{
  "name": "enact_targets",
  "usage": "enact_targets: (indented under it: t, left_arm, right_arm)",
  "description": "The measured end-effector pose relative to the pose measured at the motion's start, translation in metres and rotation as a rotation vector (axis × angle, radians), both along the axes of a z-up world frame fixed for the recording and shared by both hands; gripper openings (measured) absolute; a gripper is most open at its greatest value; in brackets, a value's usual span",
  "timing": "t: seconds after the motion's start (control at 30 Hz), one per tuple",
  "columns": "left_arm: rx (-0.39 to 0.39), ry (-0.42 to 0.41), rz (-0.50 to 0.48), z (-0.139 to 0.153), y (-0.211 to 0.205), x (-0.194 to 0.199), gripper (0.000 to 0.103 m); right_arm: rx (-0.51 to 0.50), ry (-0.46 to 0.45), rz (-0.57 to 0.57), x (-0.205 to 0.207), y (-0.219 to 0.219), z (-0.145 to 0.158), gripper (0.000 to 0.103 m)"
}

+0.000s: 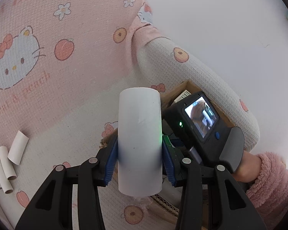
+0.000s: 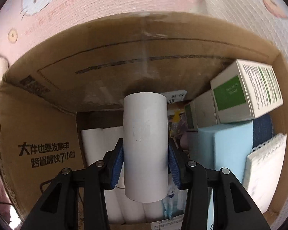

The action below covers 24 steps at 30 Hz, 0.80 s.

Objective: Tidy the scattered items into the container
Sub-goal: 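Lower the right tool's tube into the box beside the rolls and open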

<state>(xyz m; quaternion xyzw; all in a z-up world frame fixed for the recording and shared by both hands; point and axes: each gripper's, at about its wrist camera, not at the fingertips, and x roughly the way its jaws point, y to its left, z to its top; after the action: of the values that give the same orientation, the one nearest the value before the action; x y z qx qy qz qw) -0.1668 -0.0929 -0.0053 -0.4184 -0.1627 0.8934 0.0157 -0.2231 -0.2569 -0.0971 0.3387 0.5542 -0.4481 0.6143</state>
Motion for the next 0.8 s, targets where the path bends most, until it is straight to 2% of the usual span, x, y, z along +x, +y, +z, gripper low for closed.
enact_targets:
  t: [0.17,0.23,0.4,0.43,0.47,0.5,0.6,0.7,0.8]
  left_arm:
    - [0.024,-0.004,0.004,-0.001,-0.002,-0.002,0.047]
    - [0.032,-0.007,0.01,-0.002,-0.004,-0.002,0.047]
    - [0.063,-0.01,0.02,-0.004,-0.008,-0.001,0.047]
    - [0.071,-0.012,0.019,-0.004,-0.009,0.0,0.047]
    - [0.077,-0.012,0.018,-0.004,-0.009,0.0,0.047]
    - [0.083,-0.011,0.017,-0.005,-0.011,0.0,0.047]
    - [0.095,-0.013,0.018,-0.006,-0.013,0.0,0.047]
    - [0.103,-0.016,0.014,-0.007,-0.014,-0.001,0.047]
    - [0.105,-0.017,0.01,-0.007,-0.015,-0.001,0.047]
  right_arm:
    - [-0.013,0.12,0.039,0.0,0.005,-0.003,0.04]
    - [-0.015,0.14,0.042,-0.003,0.006,-0.001,0.04]
    - [0.03,0.103,0.034,-0.017,0.008,0.005,0.04]
    - [0.03,0.107,0.036,-0.019,0.009,0.006,0.032]
    - [0.021,0.131,0.043,-0.021,0.012,0.006,0.018]
    - [0.027,0.133,0.047,-0.022,0.013,0.007,0.016]
    - [0.027,0.07,0.021,-0.031,0.015,0.014,0.016]
    - [0.0,0.063,0.05,-0.03,0.019,0.018,0.016]
    - [0.015,0.051,0.062,-0.028,0.017,0.013,0.016]
